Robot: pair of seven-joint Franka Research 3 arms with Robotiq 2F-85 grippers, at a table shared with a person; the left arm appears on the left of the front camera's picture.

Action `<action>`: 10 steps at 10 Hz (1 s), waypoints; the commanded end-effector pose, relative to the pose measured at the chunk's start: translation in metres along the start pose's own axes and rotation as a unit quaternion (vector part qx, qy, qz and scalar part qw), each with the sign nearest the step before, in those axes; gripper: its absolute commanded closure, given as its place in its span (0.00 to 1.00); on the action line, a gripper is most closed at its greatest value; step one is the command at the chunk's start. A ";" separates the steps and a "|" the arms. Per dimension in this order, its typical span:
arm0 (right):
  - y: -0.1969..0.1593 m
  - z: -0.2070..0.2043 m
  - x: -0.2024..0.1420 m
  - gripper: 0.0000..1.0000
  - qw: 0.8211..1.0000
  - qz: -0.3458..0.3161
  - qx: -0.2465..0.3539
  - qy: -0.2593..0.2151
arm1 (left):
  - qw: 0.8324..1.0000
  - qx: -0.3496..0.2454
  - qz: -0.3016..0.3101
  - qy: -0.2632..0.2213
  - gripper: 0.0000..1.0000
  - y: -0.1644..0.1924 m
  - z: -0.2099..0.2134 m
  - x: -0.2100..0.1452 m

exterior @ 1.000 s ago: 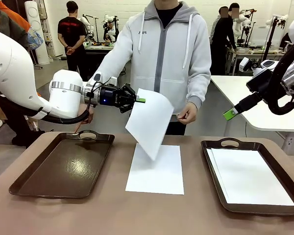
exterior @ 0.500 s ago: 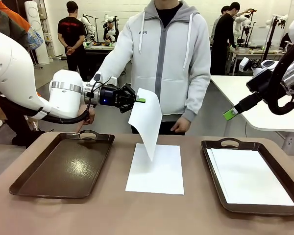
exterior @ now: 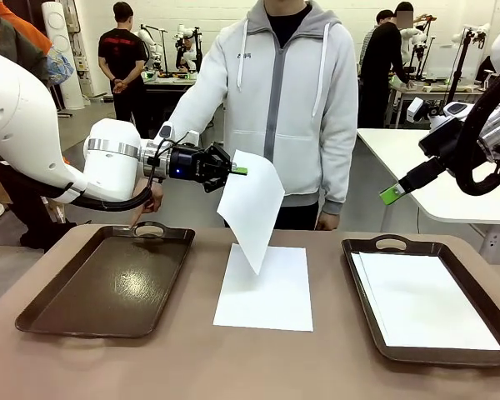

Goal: Sort the A4 documents.
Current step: Place the A4 Paper in the designated Handle tray.

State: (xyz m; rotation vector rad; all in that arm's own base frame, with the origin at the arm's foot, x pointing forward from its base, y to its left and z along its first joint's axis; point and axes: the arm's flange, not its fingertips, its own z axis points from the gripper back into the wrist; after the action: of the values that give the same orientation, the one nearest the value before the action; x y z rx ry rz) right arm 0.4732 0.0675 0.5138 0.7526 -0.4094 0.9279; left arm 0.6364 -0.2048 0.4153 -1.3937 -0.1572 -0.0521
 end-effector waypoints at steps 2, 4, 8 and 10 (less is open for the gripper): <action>0.000 -0.001 0.000 0.00 1.000 0.001 0.000 0.000 | 1.000 0.000 -0.002 0.000 1.00 -0.001 -0.001 0.000; 0.000 -0.001 0.000 0.00 1.000 0.001 0.000 0.000 | 1.000 0.000 -0.002 0.000 1.00 -0.001 -0.001 0.000; 0.000 -0.001 0.000 0.00 1.000 0.001 0.000 0.000 | 0.999 -0.014 -0.025 0.017 0.99 -0.024 0.030 -0.012; 0.000 -0.001 0.000 0.00 1.000 0.001 0.000 0.000 | 0.999 -0.024 -0.021 0.017 0.99 -0.036 0.069 -0.026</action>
State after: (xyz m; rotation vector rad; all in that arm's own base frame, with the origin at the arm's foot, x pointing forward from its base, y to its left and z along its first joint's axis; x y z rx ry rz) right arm 0.4733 0.0673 0.5138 0.7525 -0.4093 0.9274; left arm 0.6196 -0.1657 0.4554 -1.4403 -0.1651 -0.1025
